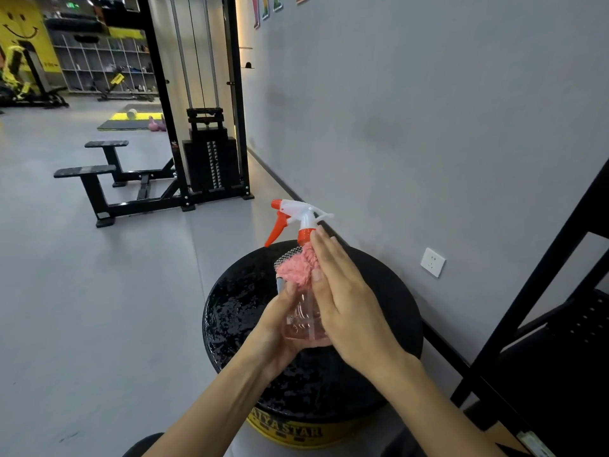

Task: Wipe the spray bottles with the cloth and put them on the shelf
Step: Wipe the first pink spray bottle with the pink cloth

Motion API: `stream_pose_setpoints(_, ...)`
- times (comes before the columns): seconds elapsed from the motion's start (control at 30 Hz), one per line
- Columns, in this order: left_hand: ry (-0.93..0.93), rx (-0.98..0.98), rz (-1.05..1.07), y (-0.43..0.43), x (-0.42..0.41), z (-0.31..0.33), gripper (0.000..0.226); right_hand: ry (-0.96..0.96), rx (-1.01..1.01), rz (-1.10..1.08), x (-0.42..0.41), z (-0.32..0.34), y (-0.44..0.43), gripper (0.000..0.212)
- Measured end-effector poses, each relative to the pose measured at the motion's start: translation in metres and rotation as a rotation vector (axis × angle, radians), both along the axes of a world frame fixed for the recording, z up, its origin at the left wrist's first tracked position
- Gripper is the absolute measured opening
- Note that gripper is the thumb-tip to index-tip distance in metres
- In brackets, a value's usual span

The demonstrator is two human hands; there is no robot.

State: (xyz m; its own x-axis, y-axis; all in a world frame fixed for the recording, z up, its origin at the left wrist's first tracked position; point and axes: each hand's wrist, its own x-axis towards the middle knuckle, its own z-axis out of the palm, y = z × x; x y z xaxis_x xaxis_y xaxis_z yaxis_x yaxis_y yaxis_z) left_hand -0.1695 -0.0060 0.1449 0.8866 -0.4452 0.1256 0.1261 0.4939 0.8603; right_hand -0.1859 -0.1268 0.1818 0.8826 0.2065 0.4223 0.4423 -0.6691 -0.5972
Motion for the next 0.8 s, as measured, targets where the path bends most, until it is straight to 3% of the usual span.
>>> stream_pose_setpoints(0.2, 0.059, 0.012, 0.070, 0.007, 0.006, -0.006, 0.071, -0.066, -0.049, 0.015, -0.023, -0.024, 0.004, 0.053)
stream_pose_setpoints(0.43, -0.019, 0.076, -0.016, 0.003, 0.002, 0.001, 0.061, -0.002, 0.022, -0.055, 0.003, 0.013, -0.004, 0.052)
stream_pose_setpoints(0.53, 0.027, 0.035, 0.010, 0.001, 0.003, 0.000, 0.062, 0.004, -0.011, -0.062, 0.008, 0.017, -0.003, 0.052)
stream_pose_setpoints(0.63, 0.101, 0.001, 0.075, 0.002, 0.005, 0.001, 0.038, -0.022, -0.052, -0.050, -0.004, 0.006, 0.001, 0.051)
stream_pose_setpoints(0.8, 0.185, -0.022, 0.112, 0.003, 0.009, -0.002, 0.046, -0.059, -0.050, -0.022, -0.021, -0.015, 0.005, 0.052)
